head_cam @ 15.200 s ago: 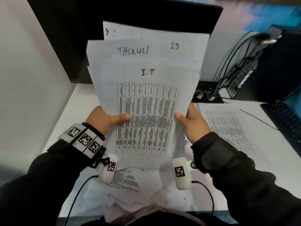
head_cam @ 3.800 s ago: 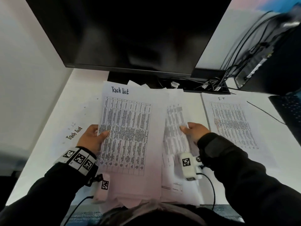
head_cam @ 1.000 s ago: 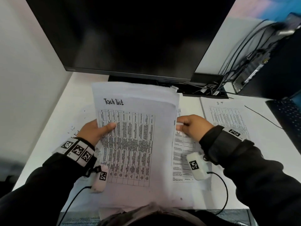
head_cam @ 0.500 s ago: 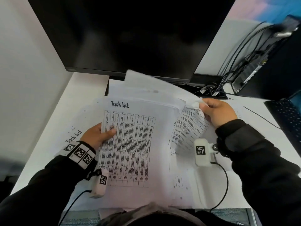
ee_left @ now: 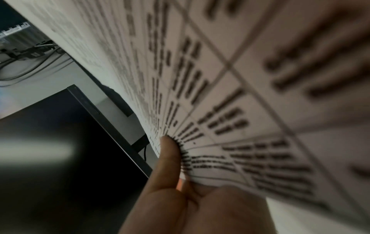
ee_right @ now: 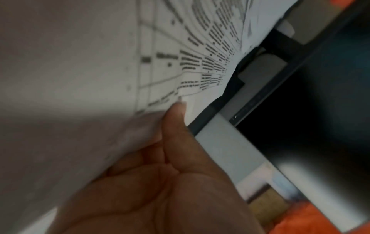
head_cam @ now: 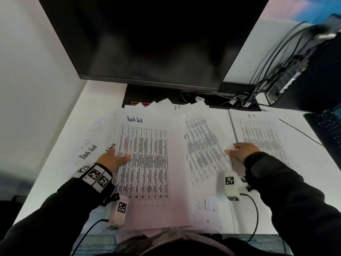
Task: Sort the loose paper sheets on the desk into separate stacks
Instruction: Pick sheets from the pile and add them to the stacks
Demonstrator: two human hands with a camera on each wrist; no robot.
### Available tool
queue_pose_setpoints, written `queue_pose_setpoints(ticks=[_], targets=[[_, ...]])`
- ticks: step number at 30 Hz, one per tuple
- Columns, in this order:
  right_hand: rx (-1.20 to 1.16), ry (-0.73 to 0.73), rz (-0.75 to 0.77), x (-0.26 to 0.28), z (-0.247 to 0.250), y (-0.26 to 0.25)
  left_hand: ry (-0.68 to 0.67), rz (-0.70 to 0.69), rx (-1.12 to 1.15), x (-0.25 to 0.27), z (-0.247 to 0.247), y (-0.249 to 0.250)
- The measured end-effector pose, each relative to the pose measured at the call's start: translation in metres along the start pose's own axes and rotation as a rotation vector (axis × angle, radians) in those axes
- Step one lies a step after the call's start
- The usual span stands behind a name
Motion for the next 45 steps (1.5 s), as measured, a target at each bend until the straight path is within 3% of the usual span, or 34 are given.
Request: queue_pose_setpoints(ticks=[9, 13, 16, 19, 21, 24, 32, 45], targets=[[0.398, -0.243, 0.14, 0.034, -0.068, -0.009, 0.06, 0.056, 0.29, 0.005, -0.017, 0.001], [0.627, -0.249, 0.299, 0.051, -0.086, -0.026, 0.042, 0.055, 0.327, 0.007, -0.025, -0.002], [0.576, -0.274, 0.267, 0.045, -0.09, -0.025, 0.075, 0.018, 0.29, 0.012, -0.024, -0.002], [0.128, -0.092, 0.157, 0.029, -0.064, -0.022, 0.162, 0.0, 0.301, 0.017, -0.017, -0.005], [0.026, 0.076, 0.078, 0.021, -0.04, -0.018, 0.191, -0.016, 0.3, 0.019, -0.015, -0.009], [-0.007, 0.116, 0.046, 0.012, -0.028, -0.015, 0.21, -0.023, 0.284, 0.022, -0.014, -0.012], [-0.036, 0.203, 0.159, -0.001, -0.026, -0.019, 0.213, -0.008, 0.302, 0.025, -0.016, -0.019], [-0.289, 0.544, 0.49, 0.066, 0.1, -0.029, 0.433, 0.044, 0.398, 0.035, 0.021, -0.03]])
Point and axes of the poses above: each hand's wrist, its own x-axis away from the middle knuckle, its own z-axis out of the back of the hand, y = z × x, the point moved 5 cm from there along -x, towards the middle knuckle, and after that the axes turned 5 degrees about -z, right-handed, at the moved point
